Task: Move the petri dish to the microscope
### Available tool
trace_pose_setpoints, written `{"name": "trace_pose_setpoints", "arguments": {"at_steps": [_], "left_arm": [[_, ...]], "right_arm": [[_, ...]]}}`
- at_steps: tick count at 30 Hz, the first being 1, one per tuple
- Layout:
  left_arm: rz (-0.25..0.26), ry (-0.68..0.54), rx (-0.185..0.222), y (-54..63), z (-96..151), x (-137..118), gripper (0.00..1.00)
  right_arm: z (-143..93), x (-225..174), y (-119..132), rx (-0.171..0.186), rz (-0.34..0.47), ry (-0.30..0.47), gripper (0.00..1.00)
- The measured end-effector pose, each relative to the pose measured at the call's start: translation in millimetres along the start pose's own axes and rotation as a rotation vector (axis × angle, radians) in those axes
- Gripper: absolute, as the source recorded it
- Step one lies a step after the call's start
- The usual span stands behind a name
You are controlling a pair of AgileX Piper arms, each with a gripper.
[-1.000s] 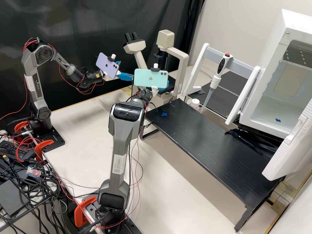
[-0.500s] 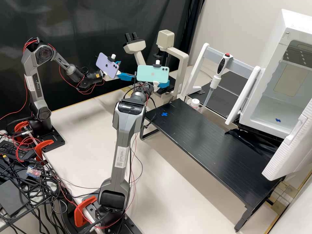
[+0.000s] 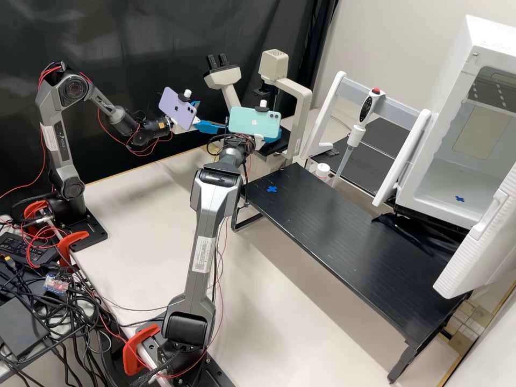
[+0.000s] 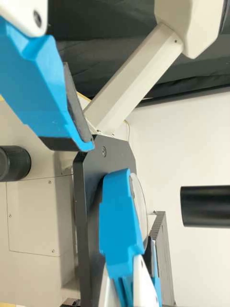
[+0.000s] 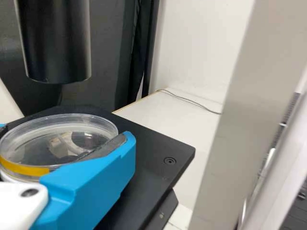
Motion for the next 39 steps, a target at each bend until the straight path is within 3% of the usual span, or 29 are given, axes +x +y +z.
{"name": "trace_pose_setpoints", "arguments": {"at_steps": [7, 8, 9, 10, 14, 15, 18, 23, 39], "left_arm": [[0.0, 0.0, 0.0, 0.0, 0.0, 0.0, 1.0], [0.0, 0.0, 0.0, 0.0, 0.0, 0.0, 1.0], [0.0, 0.0, 0.0, 0.0, 0.0, 0.0, 1.0], [0.0, 0.0, 0.0, 0.0, 0.0, 0.0, 1.0], [0.0, 0.0, 0.0, 0.0, 0.0, 0.0, 1.0], [0.0, 0.0, 0.0, 0.0, 0.0, 0.0, 1.0], [0.0, 0.0, 0.0, 0.0, 0.0, 0.0, 1.0], [0.0, 0.0, 0.0, 0.0, 0.0, 0.0, 1.0], [0.0, 0.0, 0.0, 0.0, 0.0, 0.0, 1.0]], "right_arm": [[-4.2, 9.9, -7.9, 0.007, -0.056, 0.048, 0.0], [-3.9, 11.6, -10.3, 0.013, -0.066, 0.055, 1.0], [-5.0, 12.0, -10.0, 0.018, -0.067, 0.061, 1.0], [-4.9, 12.6, -10.3, 0.021, -0.067, 0.06, 0.0], [-4.9, 15.6, -10.0, 0.011, -0.065, 0.067, 0.0], [-5.2, 16.4, -10.6, 0.013, -0.067, 0.071, 1.0], [-4.1, 17.8, -10.2, 0.02, -0.069, 0.076, 1.0], [1.1, 21.3, -8.7, -0.001, -0.075, 0.083, 1.0], [15.1, 17.1, 2.5, 0.009, -0.076, 0.065, 1.0]]}}
